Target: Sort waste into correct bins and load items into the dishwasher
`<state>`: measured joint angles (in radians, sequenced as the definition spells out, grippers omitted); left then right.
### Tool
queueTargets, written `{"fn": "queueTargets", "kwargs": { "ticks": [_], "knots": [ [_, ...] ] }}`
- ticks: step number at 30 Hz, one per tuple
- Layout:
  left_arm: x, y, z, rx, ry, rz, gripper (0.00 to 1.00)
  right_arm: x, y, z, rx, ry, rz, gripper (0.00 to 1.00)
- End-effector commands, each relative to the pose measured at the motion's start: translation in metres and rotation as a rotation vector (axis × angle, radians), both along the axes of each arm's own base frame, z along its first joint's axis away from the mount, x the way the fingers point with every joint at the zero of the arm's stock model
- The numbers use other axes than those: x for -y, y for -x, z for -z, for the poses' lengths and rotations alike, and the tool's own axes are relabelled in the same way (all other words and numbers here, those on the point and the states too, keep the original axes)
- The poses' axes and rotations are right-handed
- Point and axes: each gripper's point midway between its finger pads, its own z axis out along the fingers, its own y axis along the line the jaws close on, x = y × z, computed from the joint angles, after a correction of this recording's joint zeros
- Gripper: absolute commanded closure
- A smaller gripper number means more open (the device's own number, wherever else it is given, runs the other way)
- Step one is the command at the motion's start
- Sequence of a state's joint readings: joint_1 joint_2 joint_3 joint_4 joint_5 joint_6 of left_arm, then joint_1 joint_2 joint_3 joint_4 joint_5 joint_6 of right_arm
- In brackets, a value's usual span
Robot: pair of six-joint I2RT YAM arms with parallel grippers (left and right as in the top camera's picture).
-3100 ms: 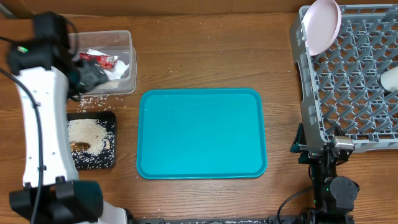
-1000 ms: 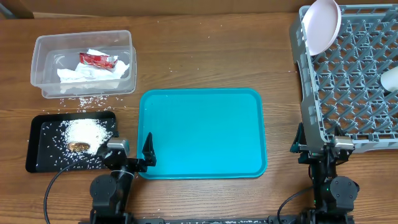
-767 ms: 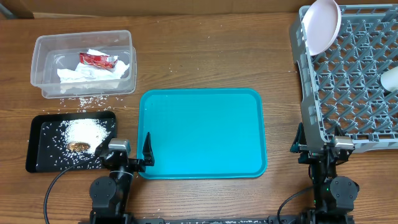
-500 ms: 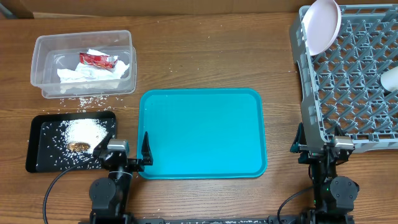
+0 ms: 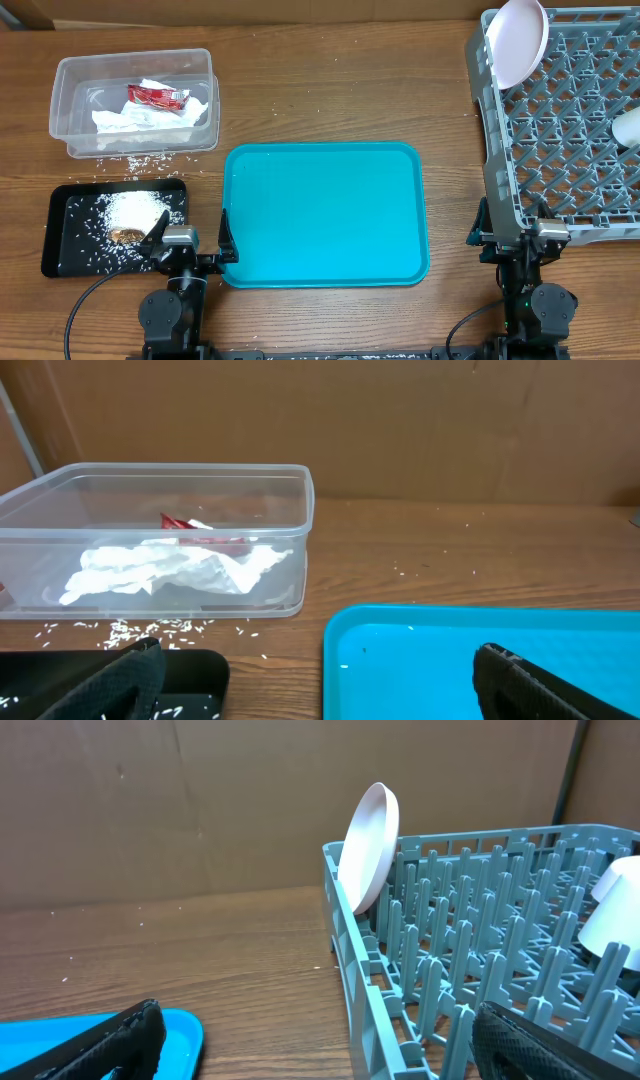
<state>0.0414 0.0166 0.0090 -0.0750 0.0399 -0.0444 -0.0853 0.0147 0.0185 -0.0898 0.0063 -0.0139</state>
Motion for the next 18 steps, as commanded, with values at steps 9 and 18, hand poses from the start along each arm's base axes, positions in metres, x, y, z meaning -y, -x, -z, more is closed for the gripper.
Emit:
{"fn": "queueTargets", "kwargs": {
  "ticks": [9,18],
  "knots": [
    [-0.0021,0.0004,-0.0001,0.006,-0.023,-0.009,0.0,0.0008,0.0001,0.001,0.007,0.006,0.003,0.0],
    [-0.0021,0.0005,-0.0003,0.006,-0.023,-0.009,0.0,0.0008,0.0001,0.001,0.007,0.006,0.003,0.0]
  ]
}}
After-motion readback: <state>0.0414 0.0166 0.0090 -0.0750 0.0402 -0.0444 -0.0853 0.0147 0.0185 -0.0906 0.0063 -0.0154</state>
